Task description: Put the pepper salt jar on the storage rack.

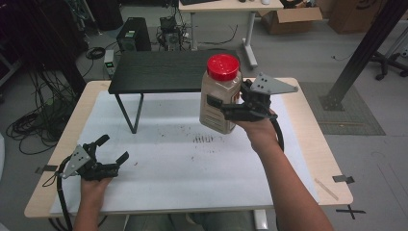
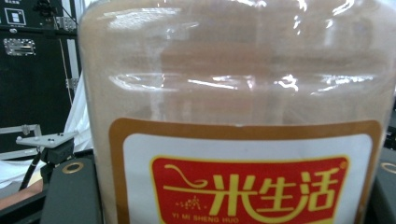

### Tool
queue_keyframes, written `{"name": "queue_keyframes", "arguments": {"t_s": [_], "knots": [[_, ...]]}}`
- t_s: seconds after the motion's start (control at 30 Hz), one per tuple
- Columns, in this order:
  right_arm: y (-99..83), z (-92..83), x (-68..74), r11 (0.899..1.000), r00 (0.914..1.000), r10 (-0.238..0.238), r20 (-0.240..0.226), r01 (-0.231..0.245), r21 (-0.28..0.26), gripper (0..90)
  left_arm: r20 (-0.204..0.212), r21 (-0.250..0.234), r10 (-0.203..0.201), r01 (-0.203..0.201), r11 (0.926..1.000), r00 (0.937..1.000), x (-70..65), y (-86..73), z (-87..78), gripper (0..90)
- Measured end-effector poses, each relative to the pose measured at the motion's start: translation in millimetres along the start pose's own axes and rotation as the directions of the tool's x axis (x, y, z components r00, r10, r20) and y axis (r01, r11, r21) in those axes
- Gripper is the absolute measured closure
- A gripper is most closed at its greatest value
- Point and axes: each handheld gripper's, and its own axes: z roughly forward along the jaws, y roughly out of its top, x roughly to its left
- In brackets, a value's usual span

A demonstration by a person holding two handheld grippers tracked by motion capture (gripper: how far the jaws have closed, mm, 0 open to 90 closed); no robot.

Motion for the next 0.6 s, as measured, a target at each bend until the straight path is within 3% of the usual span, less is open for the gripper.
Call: {"name": "queue_keyframes", "arguments": {"t_s": [0.6], "knots": [[33.5, 16.2, -16.9, 1.0, 0.9999, 0.013, -0.008, -0.013, -0.019, 25.0, 0.0, 0.001, -0.001, 0.001, 1.0, 1.0, -0.1, 0.0, -0.1, 0.2]]}}
